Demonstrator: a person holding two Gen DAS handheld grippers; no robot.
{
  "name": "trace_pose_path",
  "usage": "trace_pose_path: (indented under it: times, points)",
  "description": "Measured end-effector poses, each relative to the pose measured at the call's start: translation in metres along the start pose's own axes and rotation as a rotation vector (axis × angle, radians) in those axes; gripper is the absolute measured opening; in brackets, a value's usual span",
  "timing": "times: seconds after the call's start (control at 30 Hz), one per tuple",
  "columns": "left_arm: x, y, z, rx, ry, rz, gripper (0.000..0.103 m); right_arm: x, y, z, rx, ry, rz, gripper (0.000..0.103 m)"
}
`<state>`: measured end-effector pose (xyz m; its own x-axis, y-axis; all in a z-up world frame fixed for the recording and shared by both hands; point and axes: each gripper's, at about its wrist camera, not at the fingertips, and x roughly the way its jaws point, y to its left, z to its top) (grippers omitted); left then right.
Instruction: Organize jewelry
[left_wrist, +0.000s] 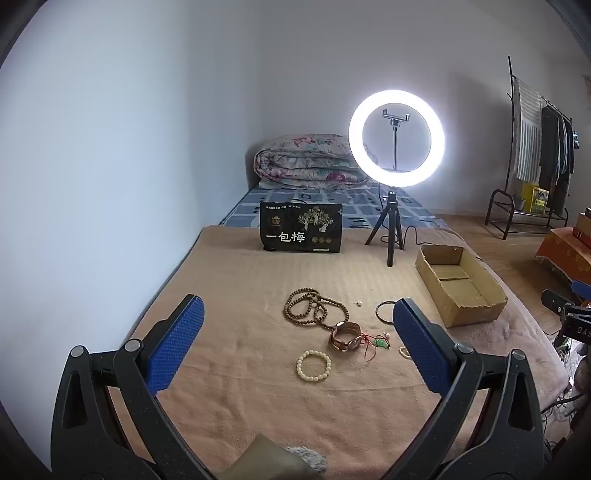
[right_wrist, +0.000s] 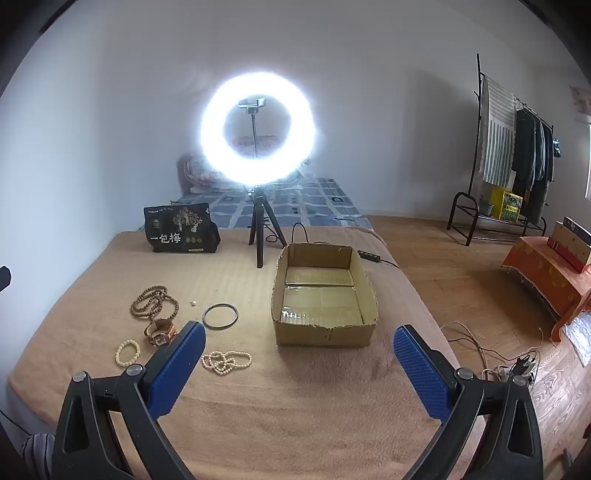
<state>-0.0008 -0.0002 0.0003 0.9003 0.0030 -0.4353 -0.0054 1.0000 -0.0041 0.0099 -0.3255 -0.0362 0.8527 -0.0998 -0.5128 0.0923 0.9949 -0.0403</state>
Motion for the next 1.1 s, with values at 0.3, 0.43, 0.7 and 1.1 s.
trace_pose_path:
  times: [0.3, 0.43, 0.7, 1.1]
  points:
    - [0.001, -0.002, 0.001, 0.002, -0.002, -0.002, 0.103, -0.004, 0.001, 0.001, 0.006, -0.006, 0.001, 0.103]
    - [-0.001, -0.004, 0.004, 0.006, -0.007, -0.004, 0.103, -0.001, 0.004, 0.004, 0.007, -0.011, 0.005, 0.103]
    - [-0.001, -0.005, 0.006, 0.001, -0.012, -0.008, 0.103, -0.003, -0.002, 0.004, 0.023, -0.008, 0.015, 0.103]
    - [0.001, -0.008, 0.01, 0.001, -0.013, -0.011, 0.103, 0.0, -0.002, 0.004, 0.022, -0.003, 0.017, 0.103]
